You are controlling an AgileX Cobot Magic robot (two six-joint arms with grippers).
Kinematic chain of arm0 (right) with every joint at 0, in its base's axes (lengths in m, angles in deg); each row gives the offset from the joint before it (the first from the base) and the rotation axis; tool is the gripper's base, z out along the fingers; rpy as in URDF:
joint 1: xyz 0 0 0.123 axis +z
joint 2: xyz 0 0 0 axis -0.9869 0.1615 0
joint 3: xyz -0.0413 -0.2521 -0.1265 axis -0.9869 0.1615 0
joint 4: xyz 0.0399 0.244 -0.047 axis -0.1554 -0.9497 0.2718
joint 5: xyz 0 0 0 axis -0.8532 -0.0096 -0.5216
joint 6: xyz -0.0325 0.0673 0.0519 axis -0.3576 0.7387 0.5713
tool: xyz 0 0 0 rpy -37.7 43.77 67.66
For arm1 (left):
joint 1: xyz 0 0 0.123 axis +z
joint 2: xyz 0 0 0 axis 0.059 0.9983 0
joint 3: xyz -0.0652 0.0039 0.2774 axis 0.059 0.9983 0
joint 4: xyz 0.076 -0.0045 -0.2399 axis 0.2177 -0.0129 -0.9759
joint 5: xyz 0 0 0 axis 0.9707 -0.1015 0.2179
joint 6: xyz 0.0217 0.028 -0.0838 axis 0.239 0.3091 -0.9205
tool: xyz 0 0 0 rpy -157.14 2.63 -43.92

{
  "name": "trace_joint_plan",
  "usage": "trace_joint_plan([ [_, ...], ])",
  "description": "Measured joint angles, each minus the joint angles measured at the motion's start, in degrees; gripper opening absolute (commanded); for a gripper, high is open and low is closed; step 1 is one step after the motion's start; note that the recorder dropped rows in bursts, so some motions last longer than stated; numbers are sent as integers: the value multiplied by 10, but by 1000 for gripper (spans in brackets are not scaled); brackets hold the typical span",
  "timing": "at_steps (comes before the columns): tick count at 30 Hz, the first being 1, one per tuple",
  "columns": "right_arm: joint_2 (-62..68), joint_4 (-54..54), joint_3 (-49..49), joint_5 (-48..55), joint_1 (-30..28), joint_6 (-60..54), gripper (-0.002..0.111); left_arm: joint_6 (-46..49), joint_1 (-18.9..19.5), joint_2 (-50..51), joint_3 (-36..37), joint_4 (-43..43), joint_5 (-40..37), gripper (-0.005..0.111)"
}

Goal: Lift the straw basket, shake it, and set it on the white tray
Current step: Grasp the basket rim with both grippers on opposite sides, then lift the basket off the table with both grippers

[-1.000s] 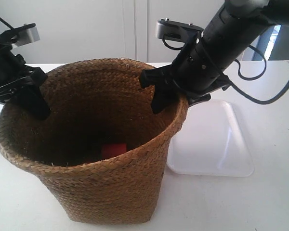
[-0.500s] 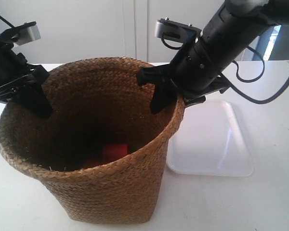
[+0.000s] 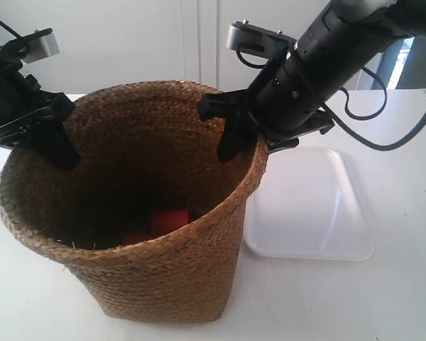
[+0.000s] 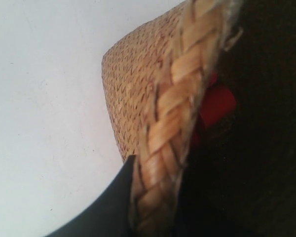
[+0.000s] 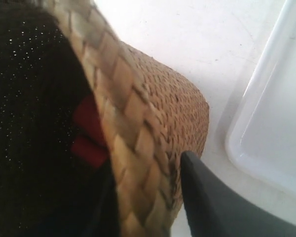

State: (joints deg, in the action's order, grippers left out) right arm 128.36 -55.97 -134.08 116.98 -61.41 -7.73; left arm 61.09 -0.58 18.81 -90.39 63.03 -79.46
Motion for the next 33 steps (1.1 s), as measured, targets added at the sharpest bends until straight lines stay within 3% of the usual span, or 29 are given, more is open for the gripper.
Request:
trace_joint_plan([
  [14,-80,89,11,-94,63,-1,0,3,0,-114,4,3,73,0],
  [25,-84,155,38,-88,64,38,0,8,-1,-147,112,-22,161,0],
  [33,-80,157,38,-116,64,43,0,11,-1,-158,119,-38,198,0],
])
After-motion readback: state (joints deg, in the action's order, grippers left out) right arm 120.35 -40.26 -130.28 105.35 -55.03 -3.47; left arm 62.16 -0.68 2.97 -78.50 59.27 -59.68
